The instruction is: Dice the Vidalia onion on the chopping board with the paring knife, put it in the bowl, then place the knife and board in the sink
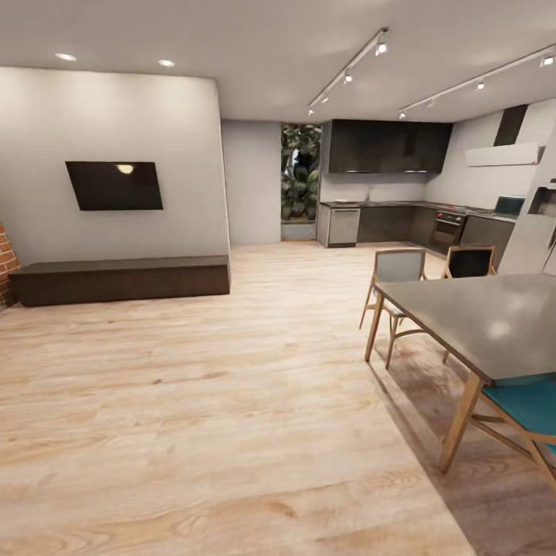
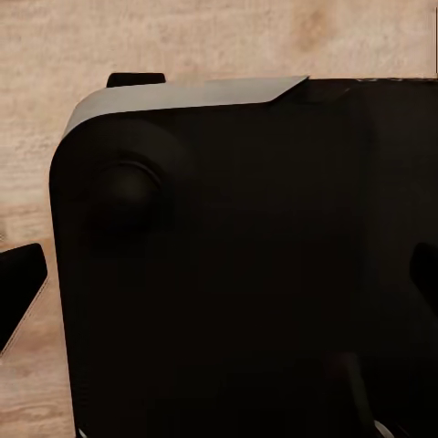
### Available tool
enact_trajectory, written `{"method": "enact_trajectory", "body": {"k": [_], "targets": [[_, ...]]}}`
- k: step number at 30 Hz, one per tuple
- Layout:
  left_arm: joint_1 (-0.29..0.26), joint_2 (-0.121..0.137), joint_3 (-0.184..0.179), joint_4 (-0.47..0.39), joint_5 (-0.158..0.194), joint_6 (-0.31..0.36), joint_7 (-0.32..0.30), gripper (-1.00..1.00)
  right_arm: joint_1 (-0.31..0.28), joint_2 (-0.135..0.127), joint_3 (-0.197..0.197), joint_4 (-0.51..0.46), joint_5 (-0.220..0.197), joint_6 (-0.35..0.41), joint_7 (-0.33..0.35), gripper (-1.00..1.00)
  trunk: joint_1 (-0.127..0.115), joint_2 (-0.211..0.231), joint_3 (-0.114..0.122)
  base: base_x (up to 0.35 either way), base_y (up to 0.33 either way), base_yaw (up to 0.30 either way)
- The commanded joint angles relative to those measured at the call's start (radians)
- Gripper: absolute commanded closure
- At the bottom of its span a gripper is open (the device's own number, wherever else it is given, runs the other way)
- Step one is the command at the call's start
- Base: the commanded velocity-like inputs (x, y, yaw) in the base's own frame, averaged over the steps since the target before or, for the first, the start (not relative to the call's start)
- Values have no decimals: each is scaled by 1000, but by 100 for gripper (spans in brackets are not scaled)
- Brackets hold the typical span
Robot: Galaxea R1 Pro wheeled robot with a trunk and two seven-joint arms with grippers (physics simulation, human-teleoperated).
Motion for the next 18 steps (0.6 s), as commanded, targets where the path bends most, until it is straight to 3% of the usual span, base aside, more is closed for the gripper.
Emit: {"method": "enact_trajectory", "body": {"k": [1, 18], "targets": [[0, 0, 0, -1, 0, 0, -1, -100, 0, 0, -1, 0, 0, -3, 0, -100, 1, 0, -1, 342, 0, 0], [0, -1, 0, -1, -1, 0, -2, -100, 0, 0, -1, 0, 0, -3, 0, -100, 1, 0, -1, 342, 0, 0]]}}
